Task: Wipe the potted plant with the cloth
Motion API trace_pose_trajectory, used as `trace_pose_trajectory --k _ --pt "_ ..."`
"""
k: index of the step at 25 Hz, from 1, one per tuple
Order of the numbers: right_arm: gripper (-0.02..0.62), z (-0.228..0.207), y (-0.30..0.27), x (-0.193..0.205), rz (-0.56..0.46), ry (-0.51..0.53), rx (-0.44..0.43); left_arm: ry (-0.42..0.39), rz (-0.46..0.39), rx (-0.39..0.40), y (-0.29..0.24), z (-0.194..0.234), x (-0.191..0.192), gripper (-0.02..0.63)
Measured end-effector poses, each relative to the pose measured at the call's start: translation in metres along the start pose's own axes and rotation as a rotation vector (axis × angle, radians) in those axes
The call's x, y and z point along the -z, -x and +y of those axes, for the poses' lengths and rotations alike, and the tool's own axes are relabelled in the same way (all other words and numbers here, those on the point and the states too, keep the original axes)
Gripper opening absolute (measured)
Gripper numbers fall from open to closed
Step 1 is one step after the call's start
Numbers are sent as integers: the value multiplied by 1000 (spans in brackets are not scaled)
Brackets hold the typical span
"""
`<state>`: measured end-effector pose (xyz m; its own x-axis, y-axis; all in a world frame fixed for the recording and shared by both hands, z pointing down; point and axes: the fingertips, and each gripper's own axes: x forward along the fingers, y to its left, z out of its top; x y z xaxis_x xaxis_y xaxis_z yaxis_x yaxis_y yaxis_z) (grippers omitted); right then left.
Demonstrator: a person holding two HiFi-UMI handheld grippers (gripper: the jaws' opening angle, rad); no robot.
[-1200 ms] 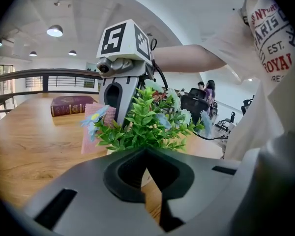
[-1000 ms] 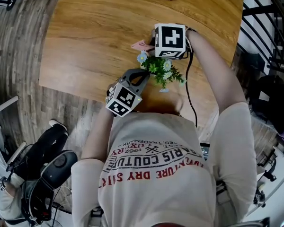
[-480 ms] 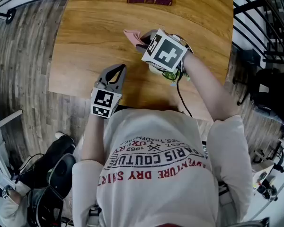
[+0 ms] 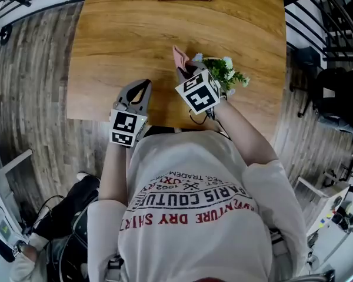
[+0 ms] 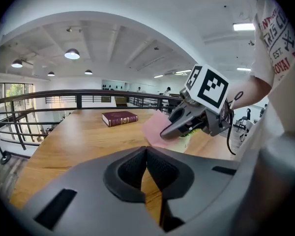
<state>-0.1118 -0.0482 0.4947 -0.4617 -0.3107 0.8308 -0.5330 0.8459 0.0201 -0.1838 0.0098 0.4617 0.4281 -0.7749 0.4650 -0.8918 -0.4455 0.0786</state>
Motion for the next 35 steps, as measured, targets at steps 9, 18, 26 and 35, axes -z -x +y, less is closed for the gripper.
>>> trace_pose_trajectory --k 9,18,26,35 --pt "37 -5 -28 49 21 -240 129 -12 14 57 -6 -4 7 17" --pt "37 -19 -26 70 -27 -582 172 -10 18 91 -14 -9 7 17" --pt "37 -24 -19 100 -33 -814 203 -13 11 132 -20 -18 6 17" --pt "37 -32 0 139 -18 -950 237 -27 28 182 -27 -36 16 17"
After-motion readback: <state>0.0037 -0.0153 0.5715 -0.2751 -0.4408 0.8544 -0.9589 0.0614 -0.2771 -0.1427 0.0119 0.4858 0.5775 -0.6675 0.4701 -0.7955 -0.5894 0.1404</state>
